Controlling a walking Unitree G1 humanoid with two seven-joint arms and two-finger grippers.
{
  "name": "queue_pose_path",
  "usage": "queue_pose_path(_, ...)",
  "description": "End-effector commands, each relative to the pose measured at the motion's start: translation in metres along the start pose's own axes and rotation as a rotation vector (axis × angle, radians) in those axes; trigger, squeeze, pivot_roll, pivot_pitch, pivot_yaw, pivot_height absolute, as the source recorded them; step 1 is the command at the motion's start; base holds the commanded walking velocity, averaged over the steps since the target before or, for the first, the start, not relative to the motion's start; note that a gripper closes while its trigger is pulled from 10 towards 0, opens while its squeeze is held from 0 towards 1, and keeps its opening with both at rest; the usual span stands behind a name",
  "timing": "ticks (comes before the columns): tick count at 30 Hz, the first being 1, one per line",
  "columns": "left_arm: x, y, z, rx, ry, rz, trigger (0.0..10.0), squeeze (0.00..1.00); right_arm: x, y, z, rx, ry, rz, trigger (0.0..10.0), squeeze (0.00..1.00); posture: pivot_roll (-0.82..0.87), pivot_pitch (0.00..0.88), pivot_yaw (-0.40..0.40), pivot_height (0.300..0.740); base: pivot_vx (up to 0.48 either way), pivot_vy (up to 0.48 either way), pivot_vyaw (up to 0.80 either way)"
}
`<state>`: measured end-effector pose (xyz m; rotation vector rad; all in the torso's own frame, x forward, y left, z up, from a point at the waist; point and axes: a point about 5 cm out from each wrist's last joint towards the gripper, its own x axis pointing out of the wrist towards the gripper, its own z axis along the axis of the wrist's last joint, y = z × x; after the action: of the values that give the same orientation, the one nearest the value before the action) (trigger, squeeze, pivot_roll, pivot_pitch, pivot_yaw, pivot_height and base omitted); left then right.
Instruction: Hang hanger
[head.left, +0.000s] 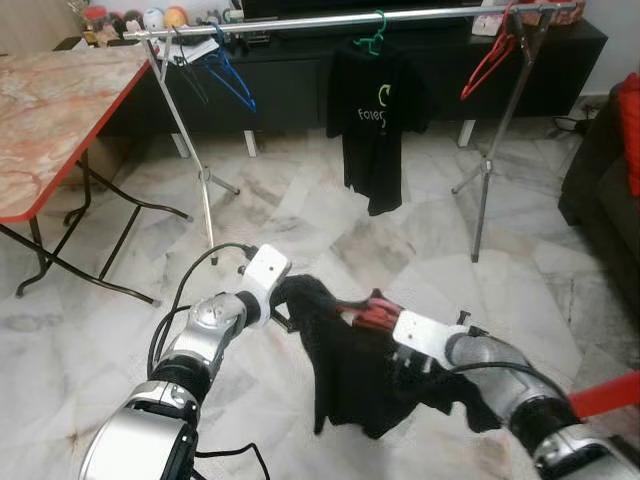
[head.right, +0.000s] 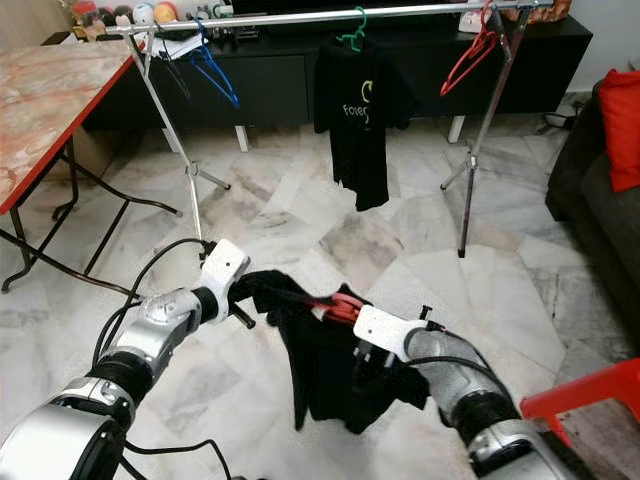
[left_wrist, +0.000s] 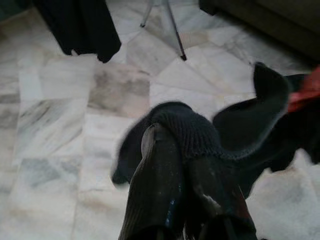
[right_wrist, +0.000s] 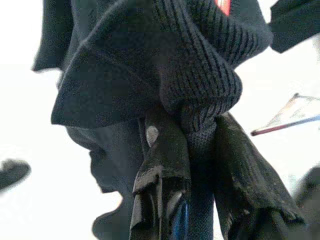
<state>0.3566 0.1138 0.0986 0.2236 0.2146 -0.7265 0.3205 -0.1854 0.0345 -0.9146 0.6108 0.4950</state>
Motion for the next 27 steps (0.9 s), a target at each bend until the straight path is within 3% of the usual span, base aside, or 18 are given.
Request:
queue_pose_path(1, -0.001, 0.0, 0.003, -0.008, -0.011, -0.027, 10.0, 0.0, 0.002, -0.002, 0.011, 0.123, -0.047, -0.007, 0.0, 0.0, -0.08, 0.08, 0.075, 0.74, 0.0, 0.0, 0.0)
queue_pose_path(11, -0.003, -0.015, 0.006, 0.012, -0.026, -0.174, 10.0, 0.0, 0.009, 0.001, 0.021, 0.263, -0.074, -0.038, 0.0, 0.0, -0.07, 0.075, 0.071, 0.74, 0.0, 0.0, 0.0)
queue_pose_path(16, -0.008, -0.028, 0.012, 0.029, -0.052, -0.312, 10.0, 0.0, 0.011, -0.001, 0.024, 0.353, -0.069, -0.098, 0.0, 0.0, -0.07, 0.073, 0.075, 0.74, 0.0, 0.0, 0.0)
queue_pose_path(22, -0.015, -0.041, 0.004, 0.034, 0.006, -0.436, 10.0, 0.0, 0.011, -0.009, 0.039, 0.455, -0.153, -0.126, 0.0, 0.0, -0.06, 0.07, 0.076, 0.74, 0.0, 0.0, 0.0)
queue_pose_path(23, -0.016, -0.043, 0.001, 0.044, 0.029, -0.454, 10.0, 0.15, 0.011, -0.011, 0.042, 0.462, -0.172, -0.129, 0.0, 0.0, -0.06, 0.07, 0.076, 0.74, 0.0, 0.0, 0.0)
queue_pose_path(25, -0.018, -0.046, -0.006, 0.061, 0.065, -0.467, 10.0, 0.91, 0.01, -0.015, 0.05, 0.486, -0.211, -0.127, 0.0, 0.0, -0.06, 0.069, 0.074, 0.74, 0.0, 0.0, 0.0)
queue_pose_path(26, -0.019, -0.046, -0.008, 0.057, 0.077, -0.465, 10.0, 1.0, 0.01, -0.017, 0.053, 0.492, -0.23, -0.123, 0.0, 0.0, -0.06, 0.069, 0.074, 0.74, 0.0, 0.0, 0.0)
queue_pose_path(27, -0.019, -0.046, -0.009, 0.059, 0.084, -0.457, 10.0, 1.0, 0.009, -0.018, 0.056, 0.493, -0.245, -0.118, 0.0, 0.0, -0.06, 0.068, 0.074, 0.74, 0.0, 0.0, 0.0)
